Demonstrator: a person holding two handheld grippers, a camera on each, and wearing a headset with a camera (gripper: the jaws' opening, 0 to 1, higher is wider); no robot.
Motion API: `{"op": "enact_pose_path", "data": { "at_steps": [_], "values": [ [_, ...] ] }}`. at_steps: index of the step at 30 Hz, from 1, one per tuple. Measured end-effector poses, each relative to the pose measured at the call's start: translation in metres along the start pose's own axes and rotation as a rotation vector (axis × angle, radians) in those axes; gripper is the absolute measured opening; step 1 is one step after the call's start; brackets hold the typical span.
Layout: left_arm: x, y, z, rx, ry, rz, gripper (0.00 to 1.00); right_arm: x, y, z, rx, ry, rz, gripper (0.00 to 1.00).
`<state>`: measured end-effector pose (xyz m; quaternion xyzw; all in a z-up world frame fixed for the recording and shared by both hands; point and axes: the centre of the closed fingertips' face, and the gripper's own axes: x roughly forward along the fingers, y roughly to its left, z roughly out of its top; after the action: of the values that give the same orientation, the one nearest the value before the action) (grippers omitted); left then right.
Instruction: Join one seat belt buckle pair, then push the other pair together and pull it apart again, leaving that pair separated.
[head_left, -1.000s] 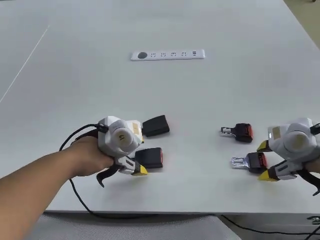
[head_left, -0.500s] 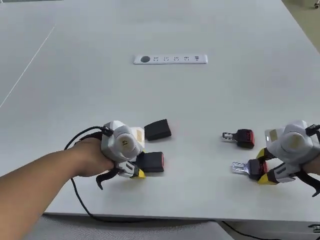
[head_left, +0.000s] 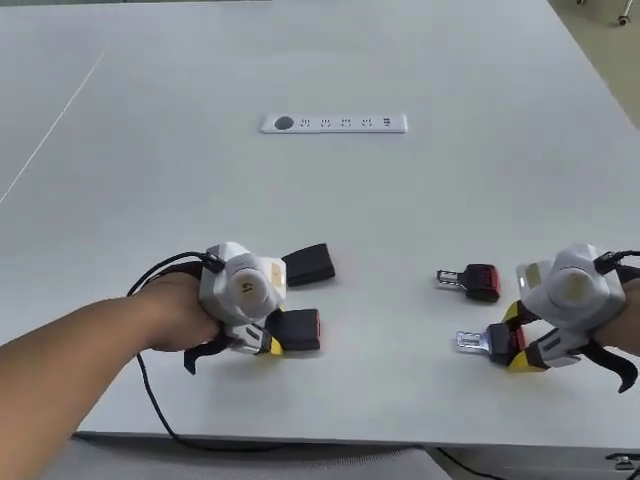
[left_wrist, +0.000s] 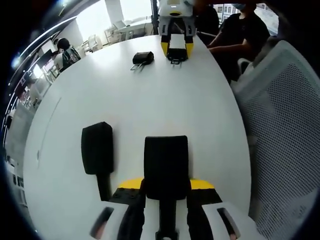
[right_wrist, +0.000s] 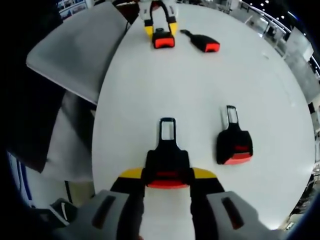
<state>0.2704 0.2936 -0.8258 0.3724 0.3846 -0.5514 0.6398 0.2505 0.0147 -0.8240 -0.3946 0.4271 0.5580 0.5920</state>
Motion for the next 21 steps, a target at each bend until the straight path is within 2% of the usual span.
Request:
{"op": "enact_pose_path", "data": {
  "at_steps": [4,8,12,17,21],
  "values": [
    [0.0,-0.001,0.0,0.014,0.012,-0.012,0.33,0.001,-0.001,0.0,0.016,0.009,-0.012,0.34],
    [0.0,-0.001,-0.001,0.003,-0.003,-0.019,0.33,0.005,-0.004,0.004,0.039,-0.008,-0.016,0.34],
    [0.001,-0.001,0.0,-0.015,-0.018,-0.022,0.33,0.008,-0.006,0.012,0.054,-0.049,-0.029,0.34],
    [0.002,-0.001,0.0,-0.016,-0.012,-0.031,0.33,0.015,-0.007,0.032,0.059,-0.088,-0.033,0.34],
    [0.001,-0.001,0.0,-0.028,-0.03,-0.03,0.33,0.02,-0.004,0.051,0.042,-0.107,-0.036,0.34]
  ]
}}
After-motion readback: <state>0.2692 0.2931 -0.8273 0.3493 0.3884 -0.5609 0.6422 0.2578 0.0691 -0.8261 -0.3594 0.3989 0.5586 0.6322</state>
